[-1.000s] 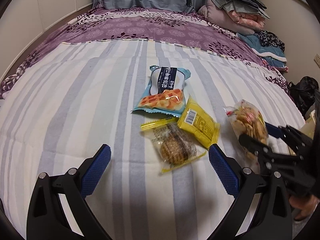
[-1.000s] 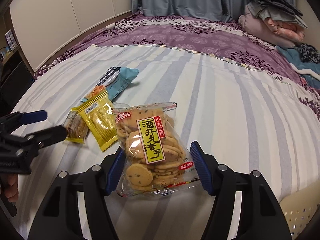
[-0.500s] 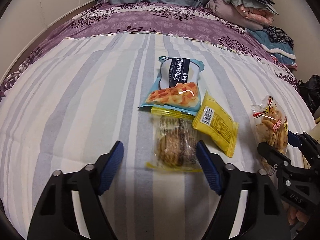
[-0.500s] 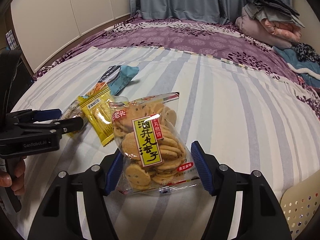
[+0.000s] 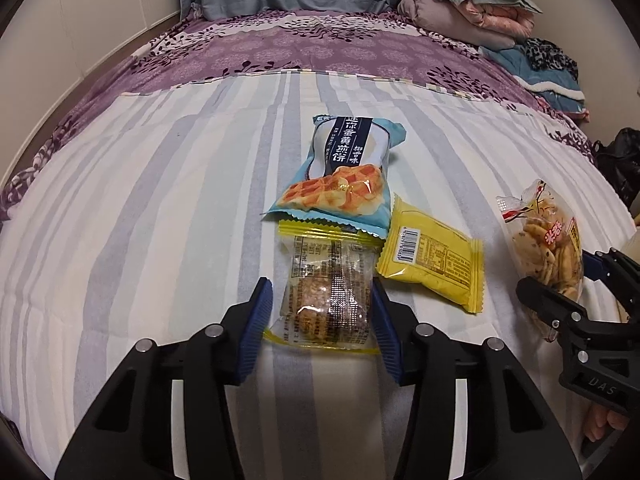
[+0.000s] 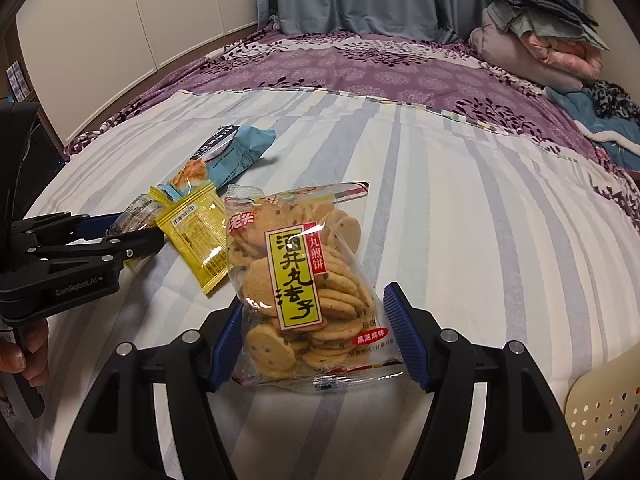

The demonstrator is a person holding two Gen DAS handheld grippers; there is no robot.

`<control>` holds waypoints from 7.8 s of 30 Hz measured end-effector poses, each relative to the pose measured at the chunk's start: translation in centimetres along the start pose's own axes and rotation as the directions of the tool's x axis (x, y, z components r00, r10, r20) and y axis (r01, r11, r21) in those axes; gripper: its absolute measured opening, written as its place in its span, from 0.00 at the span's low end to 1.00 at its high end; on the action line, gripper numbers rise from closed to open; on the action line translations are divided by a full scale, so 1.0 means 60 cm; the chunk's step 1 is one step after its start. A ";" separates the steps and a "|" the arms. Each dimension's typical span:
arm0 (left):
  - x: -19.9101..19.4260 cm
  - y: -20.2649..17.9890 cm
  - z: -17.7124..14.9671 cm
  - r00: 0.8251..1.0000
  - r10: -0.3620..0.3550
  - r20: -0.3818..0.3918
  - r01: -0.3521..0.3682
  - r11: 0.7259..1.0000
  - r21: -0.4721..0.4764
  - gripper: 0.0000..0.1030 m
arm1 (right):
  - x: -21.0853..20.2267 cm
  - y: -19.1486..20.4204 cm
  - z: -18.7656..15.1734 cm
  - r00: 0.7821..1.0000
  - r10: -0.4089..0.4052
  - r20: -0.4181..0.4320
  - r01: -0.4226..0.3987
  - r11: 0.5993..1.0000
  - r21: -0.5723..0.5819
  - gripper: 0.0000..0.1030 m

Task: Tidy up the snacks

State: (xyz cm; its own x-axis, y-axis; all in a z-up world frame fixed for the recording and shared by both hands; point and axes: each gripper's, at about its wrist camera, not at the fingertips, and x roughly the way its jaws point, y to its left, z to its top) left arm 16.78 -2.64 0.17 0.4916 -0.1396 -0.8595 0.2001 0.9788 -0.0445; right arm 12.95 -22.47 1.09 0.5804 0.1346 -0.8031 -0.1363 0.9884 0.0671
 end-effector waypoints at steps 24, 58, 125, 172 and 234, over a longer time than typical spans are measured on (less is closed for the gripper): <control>-0.061 0.020 -0.028 1.000 0.006 0.025 -0.005 0.999 -0.047 0.55 | -0.059 -0.007 -0.030 0.999 0.037 0.040 -0.040 0.997 0.073 0.60; -0.179 -0.046 -0.044 0.987 -0.069 0.147 0.062 0.997 0.046 0.39 | -0.196 -0.046 -0.051 0.976 0.082 0.203 -0.126 0.968 0.216 0.57; -0.331 -0.498 -0.111 0.866 -0.500 0.015 0.412 0.730 0.545 0.39 | -0.514 -0.328 -0.312 0.829 -0.445 0.340 0.168 0.777 0.607 0.65; -0.326 -0.448 -0.115 0.871 -0.485 0.076 0.387 0.774 0.501 0.86 | -0.505 -0.260 -0.258 0.837 -0.387 0.387 0.131 0.828 0.545 0.79; -0.207 -0.126 -0.039 0.974 -0.130 0.185 0.097 0.980 0.175 0.96 | -0.195 -0.039 -0.076 0.967 -0.131 0.217 0.095 0.981 0.166 0.95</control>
State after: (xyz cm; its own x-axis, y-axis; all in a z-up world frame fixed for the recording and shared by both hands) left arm 7.15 -7.96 9.98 0.6096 -0.2905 -0.7375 0.3918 0.9193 -0.0383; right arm 2.85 -26.65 7.63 0.7533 0.0162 -0.6575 0.0552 0.9946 0.0877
